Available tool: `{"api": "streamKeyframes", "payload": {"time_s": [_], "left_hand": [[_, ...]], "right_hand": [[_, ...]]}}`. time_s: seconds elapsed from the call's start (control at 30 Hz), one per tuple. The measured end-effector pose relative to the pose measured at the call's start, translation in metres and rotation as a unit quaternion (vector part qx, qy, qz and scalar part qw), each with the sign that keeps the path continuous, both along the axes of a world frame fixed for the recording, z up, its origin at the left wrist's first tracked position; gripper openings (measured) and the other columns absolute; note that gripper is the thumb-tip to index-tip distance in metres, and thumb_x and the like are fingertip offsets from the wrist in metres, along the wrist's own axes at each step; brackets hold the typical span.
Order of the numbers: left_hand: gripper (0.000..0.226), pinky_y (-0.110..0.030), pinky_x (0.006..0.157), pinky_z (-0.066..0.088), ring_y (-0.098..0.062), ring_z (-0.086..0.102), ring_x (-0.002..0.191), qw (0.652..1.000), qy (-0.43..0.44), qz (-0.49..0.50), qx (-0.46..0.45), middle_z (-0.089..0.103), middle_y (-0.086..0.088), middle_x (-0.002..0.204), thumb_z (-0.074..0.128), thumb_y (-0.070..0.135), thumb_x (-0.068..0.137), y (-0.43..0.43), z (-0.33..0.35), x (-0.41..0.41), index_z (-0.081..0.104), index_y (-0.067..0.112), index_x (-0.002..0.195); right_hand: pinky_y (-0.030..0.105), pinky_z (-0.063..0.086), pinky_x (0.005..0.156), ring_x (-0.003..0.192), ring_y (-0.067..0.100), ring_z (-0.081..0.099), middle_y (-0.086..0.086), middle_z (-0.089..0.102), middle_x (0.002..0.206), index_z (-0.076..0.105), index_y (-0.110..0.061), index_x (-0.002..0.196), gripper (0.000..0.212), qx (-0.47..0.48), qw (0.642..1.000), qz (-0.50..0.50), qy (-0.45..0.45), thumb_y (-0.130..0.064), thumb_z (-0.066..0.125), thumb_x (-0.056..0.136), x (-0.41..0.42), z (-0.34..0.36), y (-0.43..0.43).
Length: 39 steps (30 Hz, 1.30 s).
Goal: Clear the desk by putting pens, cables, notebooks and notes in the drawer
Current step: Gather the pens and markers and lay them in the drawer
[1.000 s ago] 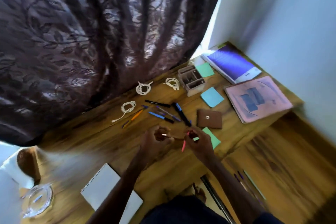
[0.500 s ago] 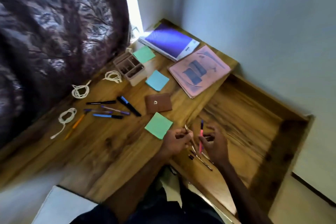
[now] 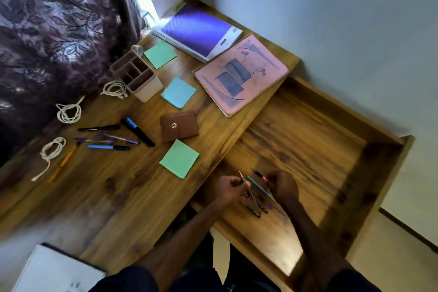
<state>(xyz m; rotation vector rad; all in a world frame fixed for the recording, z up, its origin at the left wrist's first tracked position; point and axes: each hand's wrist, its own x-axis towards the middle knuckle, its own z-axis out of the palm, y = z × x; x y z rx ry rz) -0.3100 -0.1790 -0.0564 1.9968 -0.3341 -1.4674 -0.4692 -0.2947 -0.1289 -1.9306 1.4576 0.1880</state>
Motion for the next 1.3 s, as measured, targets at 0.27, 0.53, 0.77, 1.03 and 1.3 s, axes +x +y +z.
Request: {"api": "streamKeyframes", "payload": {"time_s": [0.27, 0.53, 0.77, 1.03, 1.3], "left_hand": [[0.018, -0.021, 0.064, 0.059, -0.007, 0.075, 0.074, 1.000, -0.017, 0.002, 0.002, 0.076, -0.003, 0.091, 0.073, 0.022, 0.090, -0.011, -0.008, 0.003, 0.072, 0.011, 0.105], [0.021, -0.032, 0.074, 0.064, -0.011, 0.076, 0.078, 1.000, -0.018, 0.011, 0.013, 0.076, -0.005, 0.093, 0.074, 0.022, 0.089, -0.007, -0.016, -0.005, 0.072, 0.010, 0.107], [0.026, -0.030, 0.074, 0.063, -0.014, 0.077, 0.078, 0.999, 0.005, 0.048, -0.017, 0.077, -0.009, 0.092, 0.076, 0.019, 0.088, -0.015, -0.013, -0.011, 0.070, 0.003, 0.108], [0.031, -0.031, 0.075, 0.063, -0.016, 0.076, 0.079, 0.990, 0.038, 0.127, -0.045, 0.073, -0.014, 0.100, 0.077, 0.011, 0.086, -0.053, -0.008, -0.020, 0.068, -0.002, 0.113], [0.018, -0.033, 0.078, 0.063, -0.013, 0.075, 0.082, 0.998, -0.056, 0.040, 0.016, 0.075, -0.006, 0.095, 0.073, 0.012, 0.090, -0.041, -0.018, -0.015, 0.070, 0.011, 0.107]], "right_hand": [[0.033, 0.054, 0.065, 0.075, 0.022, 0.068, -0.002, 0.073, 0.077, 0.075, -0.023, 0.082, 0.010, -0.012, 1.000, 0.018, 0.015, -0.029, 0.070, 0.087, -0.002, -0.001, 0.007], [0.034, 0.054, 0.068, 0.082, 0.023, 0.068, 0.000, 0.074, 0.083, 0.076, -0.021, 0.088, 0.009, -0.007, 1.000, 0.022, 0.004, -0.028, 0.070, 0.088, -0.004, 0.000, 0.008], [0.025, 0.052, 0.070, 0.080, 0.006, 0.069, -0.009, 0.076, 0.090, 0.080, -0.021, 0.097, 0.017, -0.030, 0.987, -0.024, -0.159, -0.033, 0.069, 0.093, 0.000, 0.029, 0.001], [0.015, 0.052, 0.060, 0.072, -0.001, 0.071, -0.011, 0.078, 0.090, 0.079, -0.020, 0.104, 0.020, 0.075, 0.962, 0.062, -0.256, -0.013, 0.078, 0.085, -0.008, 0.058, -0.024], [0.030, 0.057, 0.075, 0.082, 0.006, 0.069, -0.006, 0.078, 0.097, 0.079, -0.022, 0.105, 0.022, 0.028, 0.998, 0.015, -0.061, -0.015, 0.077, 0.084, -0.016, 0.005, -0.025]]}}
